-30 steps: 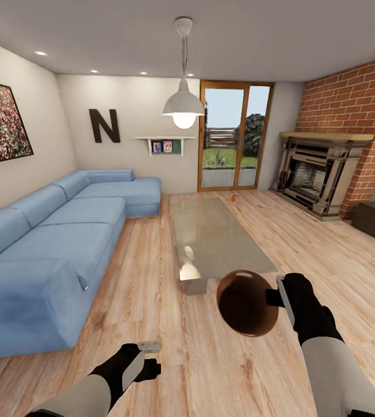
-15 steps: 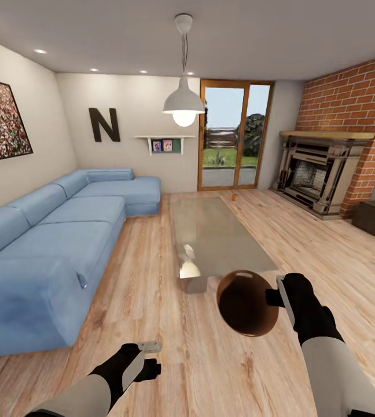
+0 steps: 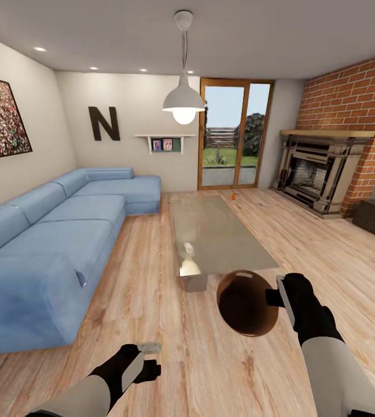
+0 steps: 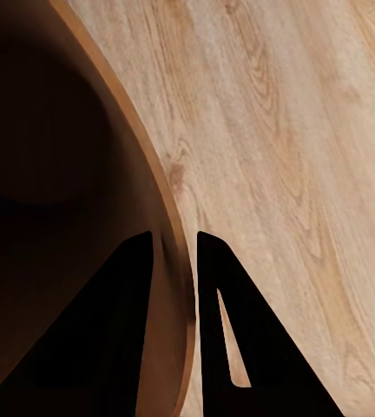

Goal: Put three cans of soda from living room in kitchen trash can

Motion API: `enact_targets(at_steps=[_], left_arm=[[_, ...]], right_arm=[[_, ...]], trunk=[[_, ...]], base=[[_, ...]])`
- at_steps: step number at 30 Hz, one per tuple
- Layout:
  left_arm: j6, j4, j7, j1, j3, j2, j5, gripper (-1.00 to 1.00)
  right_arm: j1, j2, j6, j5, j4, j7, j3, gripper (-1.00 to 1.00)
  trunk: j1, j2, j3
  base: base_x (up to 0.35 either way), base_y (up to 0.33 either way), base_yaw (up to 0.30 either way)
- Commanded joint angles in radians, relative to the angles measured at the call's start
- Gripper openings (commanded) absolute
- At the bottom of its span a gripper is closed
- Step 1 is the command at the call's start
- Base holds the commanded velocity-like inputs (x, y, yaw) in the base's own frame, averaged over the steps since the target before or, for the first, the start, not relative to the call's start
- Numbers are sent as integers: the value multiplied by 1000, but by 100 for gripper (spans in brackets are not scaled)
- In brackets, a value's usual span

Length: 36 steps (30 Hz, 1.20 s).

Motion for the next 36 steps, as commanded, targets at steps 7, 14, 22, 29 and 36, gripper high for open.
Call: enact_targets(at_steps=[7, 14, 22, 29, 36], left_arm=[[1, 3, -3, 1, 0, -1, -1, 100], [-3, 50, -17, 2, 1, 3, 3, 100], [-21, 62, -22, 2, 0, 3, 2, 100], [-26, 66, -22, 2, 0, 2, 2, 100], [-27, 66, -21, 2, 0, 2, 1, 100]], right_arm=[[-1, 0, 0, -13, 0, 3, -1, -100], [-1, 0, 0, -13, 0, 3, -1, -100], [-1, 0, 0, -13, 0, 3, 0, -100], [-1, 0, 0, -13, -12, 3, -4, -100], [-1, 4, 0, -8, -74, 3, -79, -100]], trunk=[[27, -49, -22], [54, -98, -44], [84, -154, -69], [111, -203, -91], [138, -252, -113]], base=[[0, 0, 0], [0, 0, 0], [0, 0, 0], [0, 0, 0], [0, 0, 0]])
